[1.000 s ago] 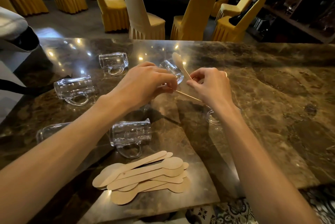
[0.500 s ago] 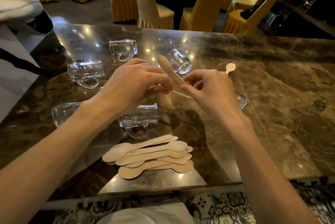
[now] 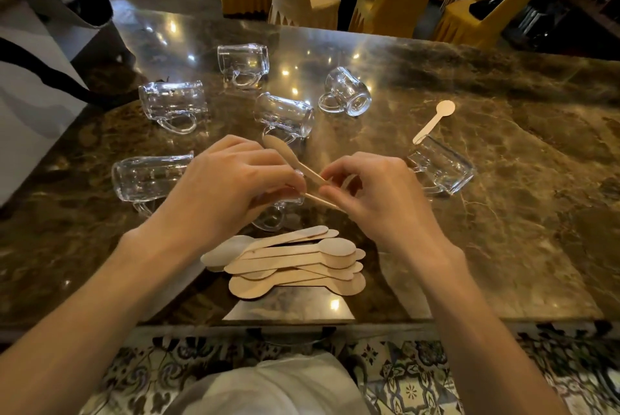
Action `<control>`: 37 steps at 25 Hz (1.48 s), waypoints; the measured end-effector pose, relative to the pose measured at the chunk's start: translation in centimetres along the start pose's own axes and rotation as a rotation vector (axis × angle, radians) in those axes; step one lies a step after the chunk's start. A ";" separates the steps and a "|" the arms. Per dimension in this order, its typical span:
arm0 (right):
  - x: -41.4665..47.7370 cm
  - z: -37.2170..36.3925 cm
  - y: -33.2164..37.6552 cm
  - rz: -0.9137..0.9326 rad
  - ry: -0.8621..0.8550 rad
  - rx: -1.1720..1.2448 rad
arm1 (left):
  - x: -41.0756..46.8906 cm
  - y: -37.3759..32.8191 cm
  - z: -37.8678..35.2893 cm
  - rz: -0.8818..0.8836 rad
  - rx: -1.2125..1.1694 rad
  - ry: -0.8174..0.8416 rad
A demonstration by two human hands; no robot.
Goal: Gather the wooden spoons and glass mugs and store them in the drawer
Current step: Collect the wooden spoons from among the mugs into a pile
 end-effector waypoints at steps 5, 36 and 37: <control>-1.2 -1.7 0.9 0.049 0.142 0.021 | -2.3 -0.2 -1.2 0.054 0.003 0.048; -1.0 -1.3 -0.8 0.058 0.207 -0.013 | -12.2 3.4 -4.5 0.518 0.002 0.257; -0.5 -0.8 -1.4 0.035 0.164 0.003 | -12.6 3.4 -4.5 0.517 0.016 0.270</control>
Point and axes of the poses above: each hand's wrist, its own x-axis towards the middle knuckle, its own z-axis out of the back of the hand, y = z × x, the point moved 6 cm from there along x, towards the middle knuckle, and after that the axes turned 1 degree about y, right-handed, at the moved point
